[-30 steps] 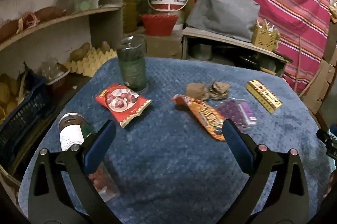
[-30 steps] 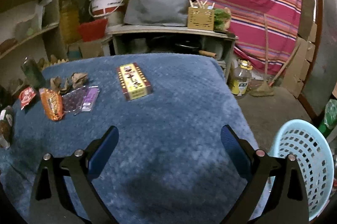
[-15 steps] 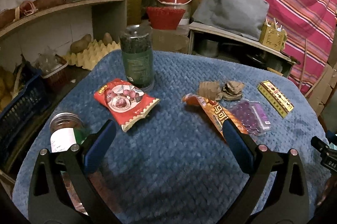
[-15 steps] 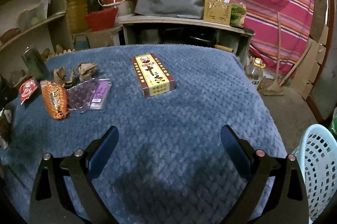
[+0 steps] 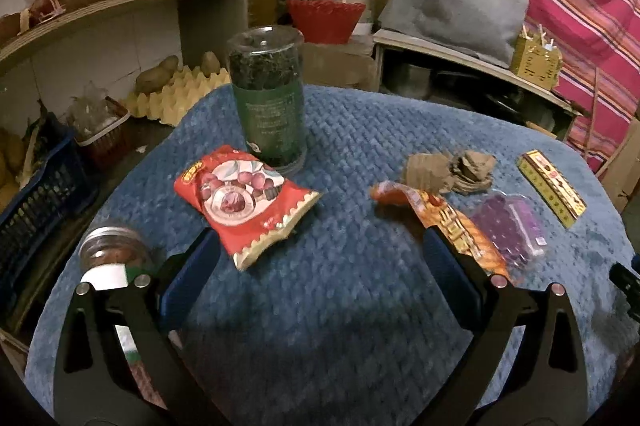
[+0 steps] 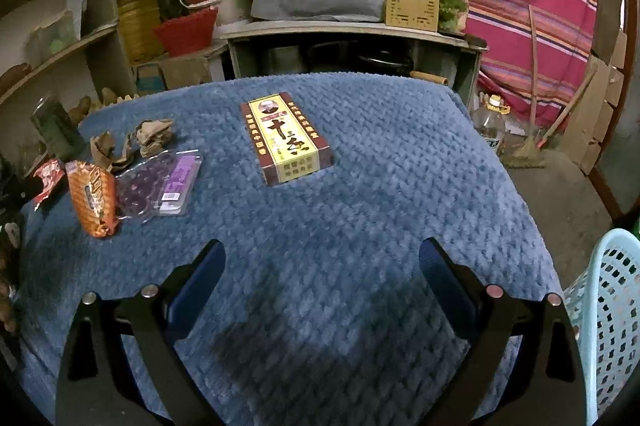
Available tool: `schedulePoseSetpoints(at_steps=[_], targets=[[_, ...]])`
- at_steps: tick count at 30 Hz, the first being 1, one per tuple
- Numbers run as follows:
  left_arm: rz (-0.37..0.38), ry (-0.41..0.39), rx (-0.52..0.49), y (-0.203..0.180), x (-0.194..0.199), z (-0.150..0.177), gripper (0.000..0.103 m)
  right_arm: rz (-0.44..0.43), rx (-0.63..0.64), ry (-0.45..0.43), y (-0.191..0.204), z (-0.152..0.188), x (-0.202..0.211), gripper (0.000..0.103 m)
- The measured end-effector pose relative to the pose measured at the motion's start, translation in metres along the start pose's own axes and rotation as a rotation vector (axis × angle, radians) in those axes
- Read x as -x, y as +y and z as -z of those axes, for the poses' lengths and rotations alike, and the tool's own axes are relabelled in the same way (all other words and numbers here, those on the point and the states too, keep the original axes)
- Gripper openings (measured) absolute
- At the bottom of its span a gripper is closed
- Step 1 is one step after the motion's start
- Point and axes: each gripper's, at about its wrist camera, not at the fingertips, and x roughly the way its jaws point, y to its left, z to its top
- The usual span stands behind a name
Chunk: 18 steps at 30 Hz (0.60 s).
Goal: Collect trash
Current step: 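Grasp the red candy bag with the left gripper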
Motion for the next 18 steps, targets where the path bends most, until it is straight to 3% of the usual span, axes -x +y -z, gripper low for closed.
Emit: schedulePoseSetpoints(at_steps=[3,10,18], targets=[[-0.022,0.001,0.010,-0.001,-0.009,-0.005,0.096,-0.002,0.000,0.000,0.000,-0.003,-0.003,0.095],[-0.049,0.055,0.001,-0.005,-0.038,-0.012,0.079,-0.023,0.011,0.006,0.001,-0.008,-0.009,0.095],[-0.100,0.099,0.010,-0.004,-0.055,-0.015,0.079,-0.036,-0.018,0.025,-0.003,-0.012,-0.017,0.095]])
